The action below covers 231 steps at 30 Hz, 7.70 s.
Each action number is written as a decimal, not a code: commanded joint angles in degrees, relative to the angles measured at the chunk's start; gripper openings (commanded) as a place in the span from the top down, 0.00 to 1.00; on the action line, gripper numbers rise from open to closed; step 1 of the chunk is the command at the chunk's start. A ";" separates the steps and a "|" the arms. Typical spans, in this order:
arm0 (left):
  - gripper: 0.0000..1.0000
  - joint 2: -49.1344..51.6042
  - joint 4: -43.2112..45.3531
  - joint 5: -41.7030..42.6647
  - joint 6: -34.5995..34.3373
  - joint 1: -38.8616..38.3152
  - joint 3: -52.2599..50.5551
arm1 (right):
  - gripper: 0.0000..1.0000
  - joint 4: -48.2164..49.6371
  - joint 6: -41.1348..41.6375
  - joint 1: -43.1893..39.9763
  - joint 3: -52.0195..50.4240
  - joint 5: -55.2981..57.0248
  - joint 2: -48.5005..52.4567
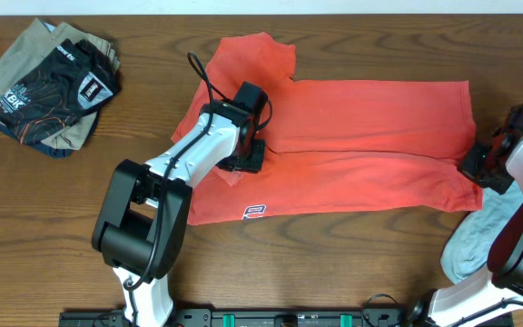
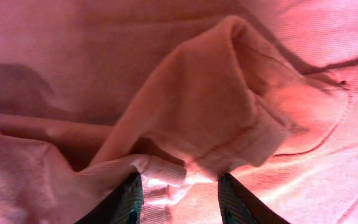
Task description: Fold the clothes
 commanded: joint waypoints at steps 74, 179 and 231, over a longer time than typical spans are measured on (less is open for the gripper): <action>0.49 -5.95 -9.97 33.73 4.50 25.05 -4.00 | 0.73 -20.65 -6.40 9.31 5.70 -4.15 2.12; 0.24 20.46 33.46 3.21 9.01 17.33 20.92 | 0.20 -33.07 -5.40 11.67 21.88 -23.19 -4.24; 0.94 17.97 36.35 10.32 -2.05 20.02 20.92 | 0.27 -22.60 -5.40 11.61 21.84 -12.37 -3.78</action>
